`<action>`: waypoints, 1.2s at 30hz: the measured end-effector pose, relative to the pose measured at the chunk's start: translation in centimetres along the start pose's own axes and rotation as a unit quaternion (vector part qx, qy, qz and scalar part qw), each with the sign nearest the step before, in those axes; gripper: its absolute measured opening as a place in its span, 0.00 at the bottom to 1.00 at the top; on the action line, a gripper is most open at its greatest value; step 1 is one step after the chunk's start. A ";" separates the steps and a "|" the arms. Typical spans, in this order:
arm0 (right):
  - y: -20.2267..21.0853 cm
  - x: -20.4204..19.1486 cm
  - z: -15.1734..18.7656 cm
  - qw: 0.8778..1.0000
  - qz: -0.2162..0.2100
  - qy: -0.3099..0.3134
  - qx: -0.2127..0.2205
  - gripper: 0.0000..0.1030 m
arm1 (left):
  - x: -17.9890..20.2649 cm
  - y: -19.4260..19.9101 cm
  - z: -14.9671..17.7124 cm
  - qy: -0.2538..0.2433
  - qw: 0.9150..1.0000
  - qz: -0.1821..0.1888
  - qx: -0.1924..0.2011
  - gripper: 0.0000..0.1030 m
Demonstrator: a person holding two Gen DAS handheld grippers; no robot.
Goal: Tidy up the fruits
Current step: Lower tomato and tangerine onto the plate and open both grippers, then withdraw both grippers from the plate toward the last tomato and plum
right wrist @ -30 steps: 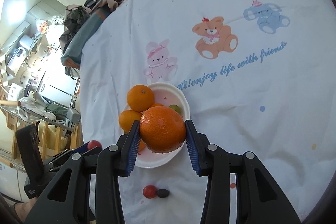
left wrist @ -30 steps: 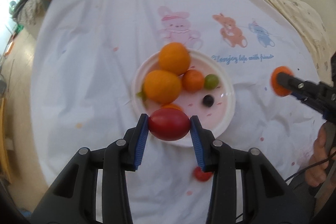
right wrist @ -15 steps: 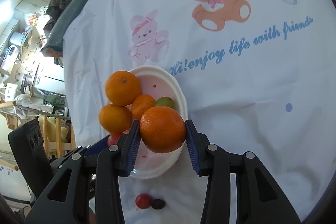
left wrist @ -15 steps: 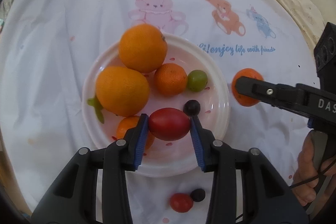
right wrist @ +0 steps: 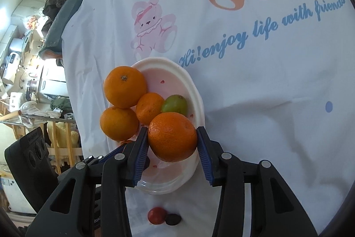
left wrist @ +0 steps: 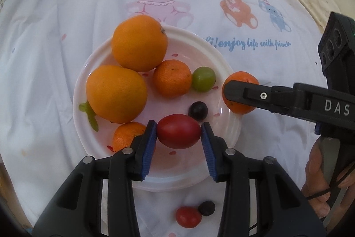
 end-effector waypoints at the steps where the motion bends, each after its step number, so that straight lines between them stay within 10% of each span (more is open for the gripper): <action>1: 0.1 -0.1 0.0 1.000 0.004 0.002 0.005 0.45 | 0.2 0.1 0.0 -0.004 1.000 0.006 0.003 0.52; 6: 1.4 -0.5 -0.3 0.999 0.019 0.016 0.037 0.77 | 0.9 0.5 0.3 -0.030 0.999 -0.003 0.018 0.73; 36: 8.3 -2.8 5.4 0.994 0.018 0.035 0.105 0.78 | -2.7 10.2 5.0 0.002 0.996 -0.046 0.079 0.73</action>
Point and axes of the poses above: each gripper's, at about its wrist camera, not at the fingertips, and y roughly against the way its jaws point, x to its right, z to its underside, the point moved 3 cm from there along -y, roughly the way its jaws point, and after that the axes turned 3 degrees about x, right-handed, at the moved point
